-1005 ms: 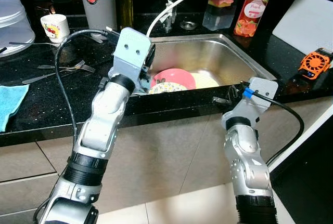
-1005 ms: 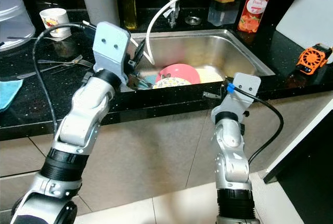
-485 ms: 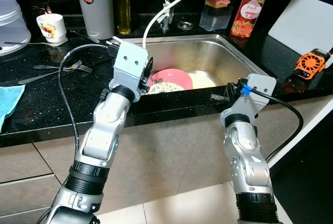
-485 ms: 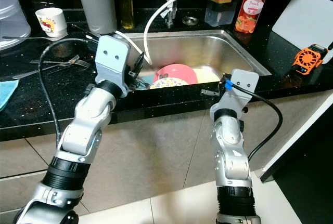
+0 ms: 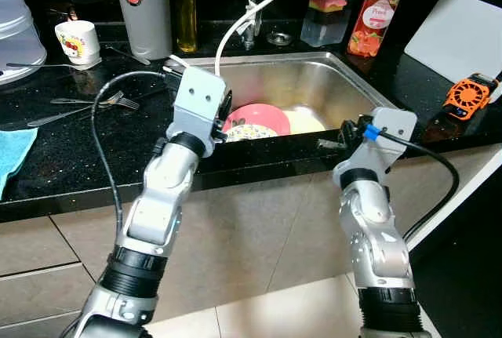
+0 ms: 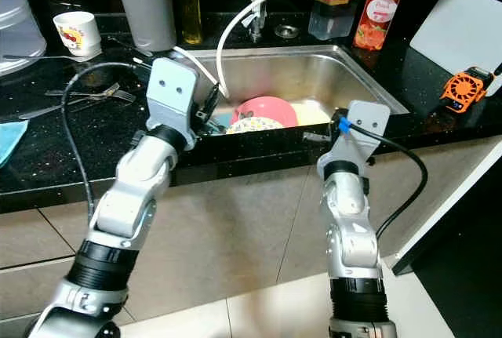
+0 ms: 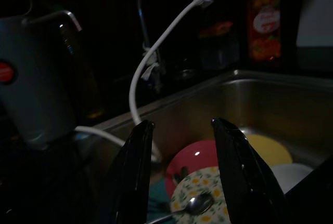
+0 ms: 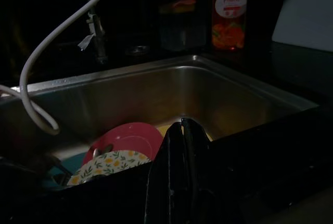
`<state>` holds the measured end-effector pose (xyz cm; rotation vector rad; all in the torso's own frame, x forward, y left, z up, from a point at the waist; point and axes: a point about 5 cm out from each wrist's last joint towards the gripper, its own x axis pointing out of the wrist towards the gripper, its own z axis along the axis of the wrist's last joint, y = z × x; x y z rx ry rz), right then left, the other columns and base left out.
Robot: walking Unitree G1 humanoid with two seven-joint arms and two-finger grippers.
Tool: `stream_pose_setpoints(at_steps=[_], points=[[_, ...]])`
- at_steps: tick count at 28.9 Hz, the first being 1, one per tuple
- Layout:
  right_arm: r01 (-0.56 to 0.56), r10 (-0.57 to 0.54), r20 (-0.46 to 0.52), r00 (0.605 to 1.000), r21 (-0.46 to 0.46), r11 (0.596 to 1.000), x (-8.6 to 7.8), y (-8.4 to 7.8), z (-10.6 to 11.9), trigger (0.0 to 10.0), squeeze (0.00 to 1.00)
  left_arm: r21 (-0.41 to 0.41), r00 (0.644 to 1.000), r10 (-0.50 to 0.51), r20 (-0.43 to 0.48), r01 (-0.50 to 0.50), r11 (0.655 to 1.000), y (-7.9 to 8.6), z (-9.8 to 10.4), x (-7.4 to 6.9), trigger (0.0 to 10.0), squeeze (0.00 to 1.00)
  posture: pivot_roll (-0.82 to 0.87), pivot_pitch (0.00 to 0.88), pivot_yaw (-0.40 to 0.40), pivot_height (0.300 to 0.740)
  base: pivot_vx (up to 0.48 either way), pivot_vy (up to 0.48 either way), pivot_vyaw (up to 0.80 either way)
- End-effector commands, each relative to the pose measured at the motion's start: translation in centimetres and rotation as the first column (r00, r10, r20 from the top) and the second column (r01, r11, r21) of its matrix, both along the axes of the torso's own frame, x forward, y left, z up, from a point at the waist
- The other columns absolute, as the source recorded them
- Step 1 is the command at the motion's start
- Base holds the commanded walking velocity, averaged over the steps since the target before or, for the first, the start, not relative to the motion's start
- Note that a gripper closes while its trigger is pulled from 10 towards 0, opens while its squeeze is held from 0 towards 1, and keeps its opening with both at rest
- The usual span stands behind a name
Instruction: Kitchen organization
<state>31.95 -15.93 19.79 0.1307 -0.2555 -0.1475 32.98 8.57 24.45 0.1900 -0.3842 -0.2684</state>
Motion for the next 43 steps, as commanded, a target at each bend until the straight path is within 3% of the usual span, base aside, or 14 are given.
stream_pose_setpoints(at_steps=[1, 14, 22, 36, 41, 43], points=[[0.008, -0.008, -0.004, 1.0, -0.012, 1.0, -0.1, 0.0, 0.0, 10.0, 0.0, -0.007, 1.0, -0.019, 0.013, 0.019, 1.0, -0.7, 0.2, 0.0, 10.0, 0.0, 0.14, 0.0, -0.053, 0.74, 0.0, 0.0, 0.0], [0.01, -0.01, -0.01, 1.0, -0.009, 1.0, -0.2, -0.1, -0.1, 10.0, 0.0, -0.014, 0.999, -0.028, 0.021, 0.028, 1.0, -1.1, 0.7, 0.0, 10.0, 0.0, 0.15, 0.0, -0.051, 0.74, 0.0, 0.0, 0.0], [-0.005, 0.005, -0.018, 1.0, 0.011, 1.0, -0.5, 1.1, -0.5, 10.0, 0.0, 0.012, 1.0, -0.021, 0.01, 0.021, 1.0, -0.2, 0.3, -0.3, 10.0, 0.0, 0.14, 0.0, -0.024, 0.74, 0.0, 0.0, 0.0], [0.0, 0.001, -0.031, 1.0, 0.028, 1.0, -0.9, 1.2, -0.9, 10.0, 0.0, 0.068, 0.998, 0.028, -0.052, -0.024, 0.997, 1.0, -1.0, -0.1, 10.0, 0.0, 0.15, 0.002, -0.026, 0.74, 0.0, 0.0, 0.0], [-0.001, 0.002, -0.027, 1.0, 0.026, 1.0, -0.9, 1.2, -0.7, 10.0, 0.0, 0.055, 0.998, 0.035, -0.056, -0.032, 0.998, 1.1, -1.0, -0.2, 10.0, 0.0, 0.15, 0.0, -0.035, 0.74, 0.0, 0.0, 0.0], [-0.005, 0.005, -0.017, 1.0, 0.004, 1.0, -0.8, 0.7, -0.4, 10.0, 0.0, 0.0, 0.992, 0.061, -0.112, -0.061, 0.998, 1.5, -1.5, -0.1, 10.0, 0.0, 0.15, 0.0, -0.039, 0.74, 0.0, 0.0, 0.0]])
